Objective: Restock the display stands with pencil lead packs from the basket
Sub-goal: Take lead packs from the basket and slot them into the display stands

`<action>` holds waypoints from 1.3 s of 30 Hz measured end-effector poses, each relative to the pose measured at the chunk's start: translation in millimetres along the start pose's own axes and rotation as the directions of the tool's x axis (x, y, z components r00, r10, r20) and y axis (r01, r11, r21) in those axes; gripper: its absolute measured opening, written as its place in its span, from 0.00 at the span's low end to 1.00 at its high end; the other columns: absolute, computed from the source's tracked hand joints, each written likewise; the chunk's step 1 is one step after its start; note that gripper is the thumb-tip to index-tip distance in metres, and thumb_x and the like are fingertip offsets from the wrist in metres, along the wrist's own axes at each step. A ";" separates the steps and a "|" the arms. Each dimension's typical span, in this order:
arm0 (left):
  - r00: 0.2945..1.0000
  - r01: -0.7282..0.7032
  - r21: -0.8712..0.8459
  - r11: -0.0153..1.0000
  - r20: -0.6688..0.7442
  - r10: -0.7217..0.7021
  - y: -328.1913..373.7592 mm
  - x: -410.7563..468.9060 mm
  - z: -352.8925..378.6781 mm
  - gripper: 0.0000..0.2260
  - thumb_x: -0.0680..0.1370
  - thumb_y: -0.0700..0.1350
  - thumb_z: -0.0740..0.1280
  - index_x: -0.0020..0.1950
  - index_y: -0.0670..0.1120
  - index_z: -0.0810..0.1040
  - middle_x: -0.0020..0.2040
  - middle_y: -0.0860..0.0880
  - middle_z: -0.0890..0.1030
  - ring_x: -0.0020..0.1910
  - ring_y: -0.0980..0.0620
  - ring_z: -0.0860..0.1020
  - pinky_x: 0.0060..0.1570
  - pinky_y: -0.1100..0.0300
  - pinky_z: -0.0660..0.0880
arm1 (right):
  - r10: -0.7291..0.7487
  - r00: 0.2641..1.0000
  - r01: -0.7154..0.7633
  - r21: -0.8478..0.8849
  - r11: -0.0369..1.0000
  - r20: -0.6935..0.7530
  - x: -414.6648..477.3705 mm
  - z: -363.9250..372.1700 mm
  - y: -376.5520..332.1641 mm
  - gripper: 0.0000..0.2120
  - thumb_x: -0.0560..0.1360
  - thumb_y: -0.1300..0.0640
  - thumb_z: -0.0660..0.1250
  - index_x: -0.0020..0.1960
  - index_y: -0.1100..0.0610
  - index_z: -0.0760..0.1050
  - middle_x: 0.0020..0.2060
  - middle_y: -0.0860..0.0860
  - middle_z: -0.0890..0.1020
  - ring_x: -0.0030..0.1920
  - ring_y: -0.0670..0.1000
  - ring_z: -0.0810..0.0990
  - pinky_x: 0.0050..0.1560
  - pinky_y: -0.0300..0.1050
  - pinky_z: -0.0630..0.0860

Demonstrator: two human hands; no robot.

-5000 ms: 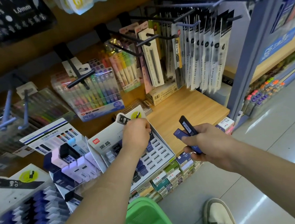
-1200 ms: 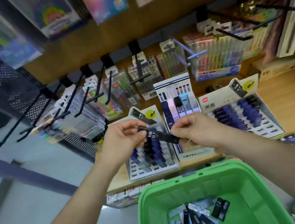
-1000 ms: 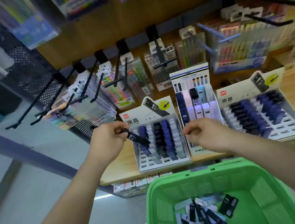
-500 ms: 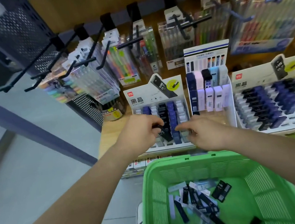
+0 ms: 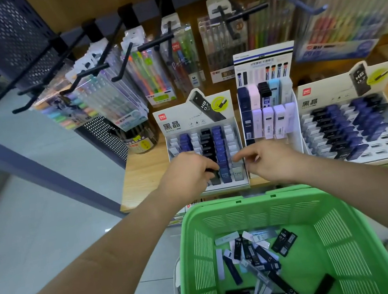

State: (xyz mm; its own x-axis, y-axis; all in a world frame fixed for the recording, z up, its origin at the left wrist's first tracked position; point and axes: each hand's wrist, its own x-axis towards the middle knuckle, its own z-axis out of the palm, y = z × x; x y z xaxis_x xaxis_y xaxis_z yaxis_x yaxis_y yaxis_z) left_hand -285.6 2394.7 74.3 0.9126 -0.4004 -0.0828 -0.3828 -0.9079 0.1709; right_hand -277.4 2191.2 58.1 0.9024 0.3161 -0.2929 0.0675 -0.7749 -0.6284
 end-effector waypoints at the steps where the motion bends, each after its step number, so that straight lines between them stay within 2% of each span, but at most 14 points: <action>1: 1.000 -0.006 0.007 1.000 0.004 0.006 1.2 0.8 0.1 0.12 0.79 0.46 0.66 0.62 0.52 0.80 0.55 0.48 0.83 0.58 0.48 0.76 0.55 0.58 0.70 | 0.002 1.000 -0.002 0.017 1.000 -0.003 0.0 0.3 0.6 0.17 0.80 0.60 0.61 0.63 0.45 0.79 0.63 0.48 0.79 0.45 0.44 0.77 0.43 0.34 0.70; 4: 0.999 -0.014 0.041 0.999 0.042 0.012 2.0 3.4 2.5 0.11 0.81 0.45 0.62 0.60 0.50 0.81 0.51 0.48 0.84 0.55 0.46 0.76 0.52 0.55 0.73 | 0.004 1.000 -0.001 0.112 0.994 -0.027 0.0 3.7 2.5 0.13 0.79 0.59 0.65 0.60 0.48 0.81 0.49 0.44 0.81 0.36 0.38 0.75 0.31 0.24 0.66; 7: 0.997 0.032 0.032 0.999 0.068 -0.034 2.0 2.9 7.0 0.10 0.81 0.44 0.61 0.58 0.46 0.79 0.50 0.46 0.84 0.52 0.45 0.78 0.52 0.52 0.75 | 0.034 0.997 -0.017 0.221 0.975 -0.076 0.3 7.9 2.3 0.10 0.77 0.59 0.68 0.57 0.52 0.82 0.39 0.43 0.79 0.30 0.38 0.72 0.25 0.23 0.64; 12: 0.998 0.064 0.000 0.998 -0.001 -0.064 6.9 4.9 15.0 0.05 0.78 0.45 0.66 0.51 0.47 0.80 0.46 0.49 0.82 0.51 0.47 0.75 0.49 0.55 0.72 | 0.073 0.995 -0.053 0.238 0.970 -0.075 0.8 10.6 -1.1 0.10 0.78 0.61 0.66 0.56 0.52 0.81 0.42 0.49 0.82 0.27 0.39 0.74 0.22 0.26 0.64; 18: 0.994 0.016 0.008 1.000 -0.107 -0.015 8.7 -0.5 2.6 0.09 0.79 0.44 0.65 0.56 0.47 0.81 0.53 0.49 0.80 0.55 0.48 0.73 0.55 0.55 0.72 | 0.080 0.996 -0.070 0.202 0.977 -0.038 -13.8 -7.7 4.5 0.11 0.78 0.64 0.62 0.55 0.51 0.79 0.38 0.51 0.81 0.38 0.53 0.82 0.41 0.47 0.79; 21: 0.980 -0.026 -0.058 0.998 -0.200 0.014 17.1 -21.0 -0.3 0.10 0.77 0.41 0.63 0.54 0.48 0.82 0.51 0.50 0.82 0.52 0.49 0.77 0.53 0.53 0.75 | 0.026 1.000 -0.028 0.091 0.995 0.017 -34.4 -20.5 15.9 0.09 0.78 0.63 0.65 0.51 0.50 0.79 0.39 0.47 0.81 0.35 0.42 0.82 0.33 0.36 0.77; 23: 0.994 -0.045 -0.059 0.997 -0.101 0.038 22.3 -40.5 13.6 0.10 0.78 0.42 0.62 0.54 0.50 0.82 0.51 0.52 0.82 0.50 0.51 0.78 0.51 0.54 0.76 | 0.020 0.997 -0.022 0.019 1.000 0.074 -53.0 -23.4 28.7 0.08 0.78 0.61 0.66 0.51 0.50 0.79 0.36 0.46 0.81 0.26 0.37 0.76 0.24 0.29 0.67; 25: 0.993 -0.049 -0.008 0.999 0.104 0.050 26.3 -60.1 40.0 0.12 0.79 0.43 0.60 0.57 0.51 0.80 0.54 0.53 0.82 0.51 0.52 0.79 0.53 0.54 0.77 | 0.063 0.988 -0.062 -0.009 0.998 0.141 -72.0 -20.2 46.1 0.08 0.78 0.61 0.66 0.53 0.51 0.79 0.34 0.47 0.81 0.24 0.37 0.76 0.22 0.30 0.66; 27: 0.959 -0.004 0.001 1.000 0.282 0.004 29.0 -72.6 71.3 0.14 0.79 0.41 0.58 0.58 0.51 0.80 0.55 0.52 0.82 0.52 0.52 0.79 0.53 0.56 0.77 | 0.122 0.969 -0.108 -0.076 0.991 0.215 -85.8 -10.2 64.1 0.09 0.78 0.62 0.65 0.56 0.53 0.79 0.34 0.48 0.82 0.28 0.40 0.80 0.26 0.33 0.71; 30: 0.908 0.137 -0.026 0.990 0.404 -0.115 35.0 -76.5 123.5 0.12 0.80 0.42 0.59 0.59 0.49 0.79 0.54 0.49 0.83 0.48 0.50 0.80 0.45 0.61 0.74 | 0.208 0.923 -0.144 -0.213 0.966 0.323 -85.0 19.4 89.9 0.13 0.79 0.59 0.65 0.62 0.55 0.77 0.43 0.49 0.82 0.37 0.48 0.81 0.30 0.33 0.72; 32: 0.857 0.218 -0.036 0.975 0.485 -0.174 40.6 -81.4 161.7 0.10 0.79 0.45 0.62 0.59 0.48 0.78 0.53 0.46 0.82 0.48 0.48 0.80 0.46 0.58 0.75 | 0.248 0.916 -0.195 -0.189 0.962 0.316 -76.0 51.6 107.0 0.15 0.79 0.57 0.66 0.65 0.56 0.75 0.48 0.47 0.77 0.39 0.47 0.78 0.32 0.37 0.71; 34: 0.810 0.247 -0.022 0.969 0.553 -0.194 44.6 -90.0 198.9 0.14 0.77 0.46 0.66 0.63 0.47 0.75 0.55 0.46 0.80 0.51 0.47 0.79 0.51 0.56 0.77 | 0.285 0.907 -0.255 -0.134 0.958 0.311 -69.4 94.1 125.6 0.18 0.78 0.54 0.67 0.67 0.56 0.73 0.56 0.50 0.78 0.46 0.51 0.79 0.40 0.40 0.73; 36: 0.796 0.241 -0.001 0.970 0.572 -0.197 46.2 -96.1 232.5 0.23 0.75 0.43 0.68 0.70 0.48 0.69 0.64 0.45 0.74 0.62 0.45 0.73 0.60 0.53 0.74 | 0.314 0.890 -0.283 -0.137 0.949 0.332 -70.5 143.3 147.8 0.26 0.77 0.51 0.69 0.72 0.55 0.68 0.65 0.56 0.75 0.59 0.54 0.77 0.54 0.43 0.73; 39: 0.818 0.227 0.006 0.974 0.541 -0.194 38.7 -89.0 264.6 0.39 0.72 0.33 0.68 0.77 0.51 0.53 0.78 0.46 0.53 0.75 0.41 0.56 0.70 0.48 0.64 | 0.334 0.867 -0.281 -0.192 0.940 0.371 -72.5 208.9 167.9 0.47 0.71 0.40 0.73 0.79 0.53 0.51 0.77 0.57 0.56 0.74 0.60 0.61 0.70 0.53 0.64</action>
State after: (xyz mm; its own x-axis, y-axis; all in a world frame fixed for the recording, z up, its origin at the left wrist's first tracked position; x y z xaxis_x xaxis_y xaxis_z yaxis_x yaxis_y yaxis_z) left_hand -419.7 2362.3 -171.5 0.7436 -0.2185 -0.6319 -0.1662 -0.9758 0.1418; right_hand -420.5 2152.5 -176.7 0.6468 0.2177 -0.7310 -0.1078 -0.9227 -0.3702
